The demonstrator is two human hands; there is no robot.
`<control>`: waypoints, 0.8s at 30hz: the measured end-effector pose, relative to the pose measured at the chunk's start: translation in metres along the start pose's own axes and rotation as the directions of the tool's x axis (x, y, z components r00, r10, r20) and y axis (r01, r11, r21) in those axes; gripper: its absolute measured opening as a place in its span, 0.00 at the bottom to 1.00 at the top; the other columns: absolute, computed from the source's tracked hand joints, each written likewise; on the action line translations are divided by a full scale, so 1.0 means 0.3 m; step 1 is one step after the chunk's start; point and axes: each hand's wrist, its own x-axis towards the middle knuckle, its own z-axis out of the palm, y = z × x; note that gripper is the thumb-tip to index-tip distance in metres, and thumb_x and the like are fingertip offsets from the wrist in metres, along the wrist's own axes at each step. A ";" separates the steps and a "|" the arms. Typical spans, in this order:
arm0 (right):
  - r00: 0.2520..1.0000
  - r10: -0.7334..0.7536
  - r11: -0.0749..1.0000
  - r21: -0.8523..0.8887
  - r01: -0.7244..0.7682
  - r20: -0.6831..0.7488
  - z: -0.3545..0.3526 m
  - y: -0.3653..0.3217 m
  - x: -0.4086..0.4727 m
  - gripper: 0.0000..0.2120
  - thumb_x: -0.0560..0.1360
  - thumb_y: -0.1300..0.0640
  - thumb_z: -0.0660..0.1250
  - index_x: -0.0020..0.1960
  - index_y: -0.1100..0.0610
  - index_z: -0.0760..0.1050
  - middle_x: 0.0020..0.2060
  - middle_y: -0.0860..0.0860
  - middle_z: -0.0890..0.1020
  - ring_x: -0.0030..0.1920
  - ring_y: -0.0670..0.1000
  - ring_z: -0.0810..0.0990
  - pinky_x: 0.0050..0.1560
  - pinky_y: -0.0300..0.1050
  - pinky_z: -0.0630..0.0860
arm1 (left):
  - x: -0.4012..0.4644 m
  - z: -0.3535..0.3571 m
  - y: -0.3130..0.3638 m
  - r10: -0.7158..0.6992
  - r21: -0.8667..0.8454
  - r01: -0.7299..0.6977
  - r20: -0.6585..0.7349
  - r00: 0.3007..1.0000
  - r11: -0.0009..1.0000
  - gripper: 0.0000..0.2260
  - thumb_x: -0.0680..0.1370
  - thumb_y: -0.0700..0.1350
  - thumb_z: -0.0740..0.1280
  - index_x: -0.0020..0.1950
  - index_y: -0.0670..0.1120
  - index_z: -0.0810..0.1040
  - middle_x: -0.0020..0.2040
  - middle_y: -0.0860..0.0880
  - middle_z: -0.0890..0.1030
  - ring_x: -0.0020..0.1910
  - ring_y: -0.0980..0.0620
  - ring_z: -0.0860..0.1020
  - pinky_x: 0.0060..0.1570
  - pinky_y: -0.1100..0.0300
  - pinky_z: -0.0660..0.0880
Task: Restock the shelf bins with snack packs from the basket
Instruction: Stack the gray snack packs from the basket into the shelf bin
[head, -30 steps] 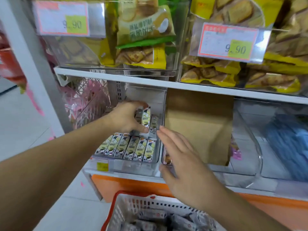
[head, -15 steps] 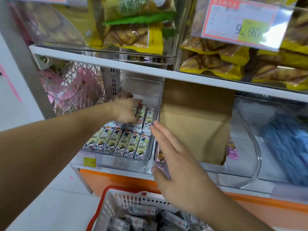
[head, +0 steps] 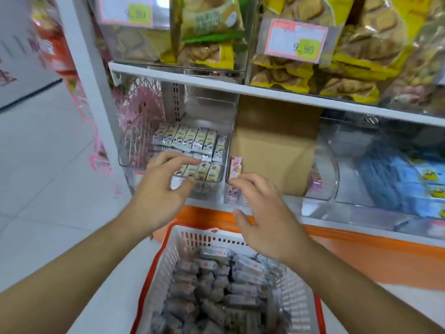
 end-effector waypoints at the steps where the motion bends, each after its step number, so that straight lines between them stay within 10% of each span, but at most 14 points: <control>1: 0.998 0.039 0.999 0.003 -0.040 0.052 0.012 0.011 -0.037 0.25 0.81 0.55 0.66 0.77 0.51 0.68 0.71 0.46 0.69 0.71 0.49 0.69 0.70 0.46 0.69 | -0.062 0.019 -0.014 -0.022 -0.017 0.022 0.016 1.000 1.000 0.15 0.79 0.40 0.71 0.63 0.55 0.81 0.61 0.57 0.73 0.61 0.59 0.72 0.61 0.72 0.65; 6: 0.900 0.273 0.962 -0.085 -0.260 0.339 0.111 0.133 -0.216 0.20 0.83 0.55 0.65 0.75 0.52 0.70 0.69 0.50 0.72 0.68 0.52 0.74 0.64 0.45 0.71 | -0.363 0.168 -0.204 -0.262 0.261 0.203 0.218 0.940 0.944 0.27 0.75 0.62 0.60 0.72 0.55 0.76 0.71 0.49 0.72 0.72 0.46 0.70 0.72 0.55 0.66; 10: 0.759 0.479 0.872 -0.136 -0.471 0.441 0.230 0.261 -0.336 0.20 0.82 0.54 0.65 0.74 0.51 0.71 0.66 0.53 0.78 0.57 0.53 0.81 0.56 0.48 0.78 | -0.546 0.259 -0.343 -0.606 0.495 0.405 0.363 0.708 0.769 0.36 0.81 0.68 0.56 0.84 0.57 0.48 0.84 0.48 0.46 0.82 0.42 0.49 0.78 0.42 0.53; 18: 0.513 0.724 0.634 -0.151 -0.759 0.460 0.479 0.410 -0.500 0.15 0.81 0.53 0.67 0.66 0.53 0.78 0.62 0.53 0.82 0.60 0.55 0.80 0.55 0.43 0.74 | -0.587 0.335 -0.399 -0.696 0.426 0.551 0.435 0.571 0.718 0.42 0.80 0.69 0.59 0.83 0.58 0.35 0.80 0.54 0.28 0.82 0.37 0.40 0.79 0.39 0.50; 24: 0.526 0.760 0.608 -0.131 -0.783 0.381 0.561 0.421 -0.534 0.07 0.75 0.65 0.69 0.53 0.59 0.80 0.48 0.53 0.84 0.51 0.55 0.82 0.50 0.46 0.80 | -0.583 0.342 -0.384 -0.716 0.443 0.563 0.420 0.557 0.698 0.44 0.78 0.72 0.59 0.82 0.58 0.34 0.80 0.56 0.28 0.81 0.37 0.43 0.77 0.35 0.54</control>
